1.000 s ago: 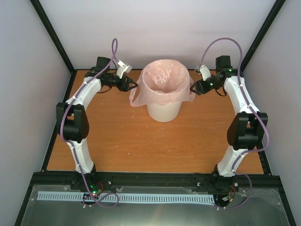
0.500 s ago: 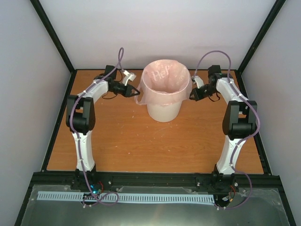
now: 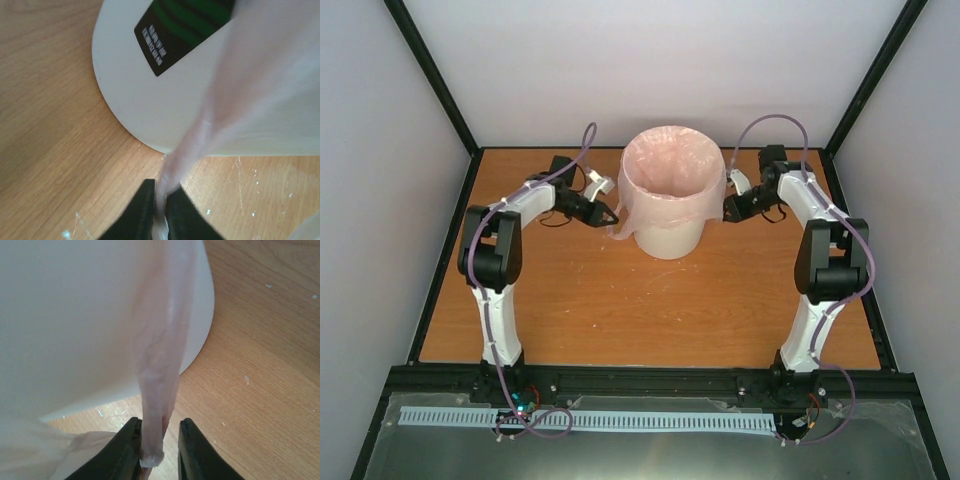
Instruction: Put the trash bags into the trash bin
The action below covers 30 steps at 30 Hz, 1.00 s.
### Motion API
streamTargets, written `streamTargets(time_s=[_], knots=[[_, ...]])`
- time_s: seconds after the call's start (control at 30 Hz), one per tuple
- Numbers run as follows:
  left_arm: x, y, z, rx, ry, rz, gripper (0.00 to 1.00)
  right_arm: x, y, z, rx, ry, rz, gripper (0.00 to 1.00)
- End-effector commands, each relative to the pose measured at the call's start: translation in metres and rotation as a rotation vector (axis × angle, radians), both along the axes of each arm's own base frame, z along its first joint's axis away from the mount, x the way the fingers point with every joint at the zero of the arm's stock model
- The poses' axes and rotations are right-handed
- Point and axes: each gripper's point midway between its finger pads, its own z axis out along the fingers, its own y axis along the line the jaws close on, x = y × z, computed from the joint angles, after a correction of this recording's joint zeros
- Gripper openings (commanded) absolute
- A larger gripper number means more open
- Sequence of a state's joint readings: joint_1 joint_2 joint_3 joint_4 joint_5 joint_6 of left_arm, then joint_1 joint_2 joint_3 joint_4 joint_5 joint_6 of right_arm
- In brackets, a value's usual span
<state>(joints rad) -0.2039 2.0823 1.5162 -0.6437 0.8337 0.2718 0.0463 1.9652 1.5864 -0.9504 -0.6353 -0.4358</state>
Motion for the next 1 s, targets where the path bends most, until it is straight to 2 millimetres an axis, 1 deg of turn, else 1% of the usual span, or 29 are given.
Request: streamTargets(time_s=[0.0, 0.07, 0.1, 0.23, 0.3, 0.37, 0.47, 0.57, 0.63, 0.7, 0.77, 0.83, 0.97], knots=[[0.002, 0.018, 0.039, 0.021, -0.089, 0.039, 0.16, -0.014, -0.004, 0.029, -0.014, -0.06, 0.006, 0.25], [-0.001, 0.029, 0.042, 0.033, -0.086, 0.061, 0.29, -0.019, -0.009, 0.039, -0.013, -0.077, 0.0, 0.3], [-0.003, 0.035, 0.045, 0.039, -0.084, 0.073, 0.33, -0.022, -0.013, 0.045, -0.012, -0.088, -0.004, 0.34], [-0.019, 0.051, 0.062, 0.015, -0.099, 0.057, 0.44, -0.032, -0.029, 0.067, -0.026, -0.125, 0.005, 0.51], [-0.027, 0.055, 0.071, 0.016, -0.12, 0.043, 0.48, -0.038, -0.036, 0.074, -0.039, -0.148, 0.025, 0.56], [-0.032, 0.057, 0.081, 0.03, -0.155, 0.033, 0.5, -0.042, -0.042, 0.08, -0.062, -0.187, 0.051, 0.58], [-0.034, 0.06, 0.099, 0.042, -0.214, 0.038, 0.5, -0.039, -0.053, 0.088, -0.076, -0.235, 0.031, 0.59], [-0.034, 0.061, 0.123, 0.047, -0.288, 0.042, 0.51, -0.022, -0.056, 0.108, -0.066, -0.287, -0.003, 0.59], [-0.033, 0.063, 0.139, 0.055, -0.339, 0.046, 0.51, -0.003, -0.061, 0.123, -0.077, -0.323, -0.048, 0.59], [-0.035, 0.063, 0.156, 0.057, -0.395, 0.038, 0.51, 0.022, -0.069, 0.132, -0.1, -0.349, -0.112, 0.59], [-0.039, 0.064, 0.176, 0.057, -0.457, 0.029, 0.51, 0.041, -0.074, 0.132, -0.112, -0.353, -0.137, 0.59], [-0.043, 0.064, 0.192, 0.059, -0.508, 0.019, 0.52, 0.054, -0.074, 0.129, -0.109, -0.353, -0.139, 0.58], [-0.055, 0.066, 0.208, 0.077, -0.544, 0.005, 0.55, 0.071, -0.069, 0.127, -0.104, -0.373, -0.125, 0.58]])
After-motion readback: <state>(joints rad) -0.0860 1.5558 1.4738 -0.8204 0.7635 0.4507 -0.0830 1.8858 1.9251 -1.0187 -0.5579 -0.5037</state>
